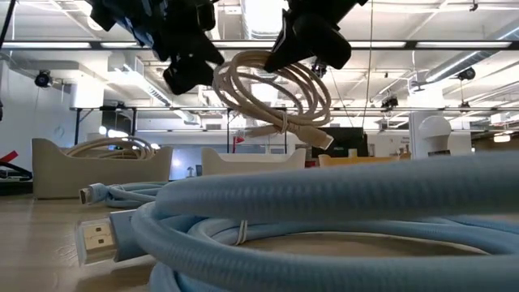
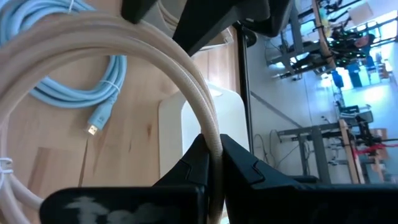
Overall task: Sort HDMI cables
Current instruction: Put the brown HDMI cable into the gray bin
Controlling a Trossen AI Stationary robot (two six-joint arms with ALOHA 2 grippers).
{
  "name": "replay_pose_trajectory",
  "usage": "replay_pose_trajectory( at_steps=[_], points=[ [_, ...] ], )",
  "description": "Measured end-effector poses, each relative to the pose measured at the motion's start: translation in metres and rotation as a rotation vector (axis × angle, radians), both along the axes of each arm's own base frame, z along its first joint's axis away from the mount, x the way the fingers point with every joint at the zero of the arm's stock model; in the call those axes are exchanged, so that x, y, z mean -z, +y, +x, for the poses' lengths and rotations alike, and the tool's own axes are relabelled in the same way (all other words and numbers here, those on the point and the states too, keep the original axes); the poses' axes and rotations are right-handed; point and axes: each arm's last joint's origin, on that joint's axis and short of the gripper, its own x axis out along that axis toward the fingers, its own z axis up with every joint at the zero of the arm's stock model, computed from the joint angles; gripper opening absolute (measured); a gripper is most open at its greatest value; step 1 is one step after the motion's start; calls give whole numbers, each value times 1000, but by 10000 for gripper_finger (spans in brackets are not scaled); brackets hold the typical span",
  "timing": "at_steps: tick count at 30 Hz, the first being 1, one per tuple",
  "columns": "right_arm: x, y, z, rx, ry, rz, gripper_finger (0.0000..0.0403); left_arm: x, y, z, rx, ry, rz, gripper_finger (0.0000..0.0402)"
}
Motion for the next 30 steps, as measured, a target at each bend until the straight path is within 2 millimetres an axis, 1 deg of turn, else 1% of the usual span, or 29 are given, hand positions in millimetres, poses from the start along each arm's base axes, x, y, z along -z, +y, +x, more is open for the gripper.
replay_pose_trajectory(
  at_steps=[6, 10, 20, 30],
  points=[
    [-1, 0, 0, -1, -2, -2, 15, -10, -4, 5, 126, -115, -58, 206],
    [-3, 1, 2, -14, -28, -6, 15, -12, -4, 6, 144, -144, -67, 206],
    [-5, 1, 5, -30, -49, -20, 15, -11, -2, 6, 86, -128, -69, 206],
    [-9, 2, 7, -19, -96, 8, 15, -10, 0, 6, 10, -123, -24, 206]
  ],
)
